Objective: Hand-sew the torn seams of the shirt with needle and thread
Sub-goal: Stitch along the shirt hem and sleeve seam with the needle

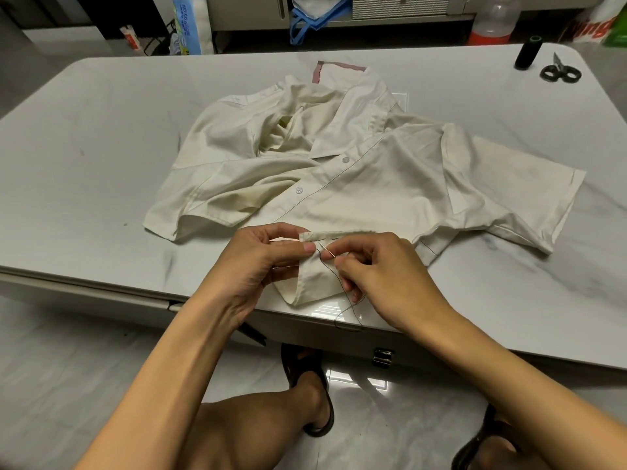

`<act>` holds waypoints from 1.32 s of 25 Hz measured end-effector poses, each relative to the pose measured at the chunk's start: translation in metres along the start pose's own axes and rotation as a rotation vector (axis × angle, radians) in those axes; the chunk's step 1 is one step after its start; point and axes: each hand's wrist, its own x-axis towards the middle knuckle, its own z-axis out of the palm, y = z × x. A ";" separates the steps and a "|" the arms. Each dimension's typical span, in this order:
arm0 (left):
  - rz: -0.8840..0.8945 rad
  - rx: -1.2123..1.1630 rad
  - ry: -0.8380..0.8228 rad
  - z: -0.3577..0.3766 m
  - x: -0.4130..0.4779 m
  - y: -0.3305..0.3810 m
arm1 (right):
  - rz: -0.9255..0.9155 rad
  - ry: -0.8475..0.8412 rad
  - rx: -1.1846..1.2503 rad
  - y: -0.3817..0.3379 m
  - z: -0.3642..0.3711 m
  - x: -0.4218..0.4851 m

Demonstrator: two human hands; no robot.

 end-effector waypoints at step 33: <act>0.499 0.332 0.094 0.025 -0.010 -0.009 | 0.030 0.145 0.149 0.003 0.006 -0.002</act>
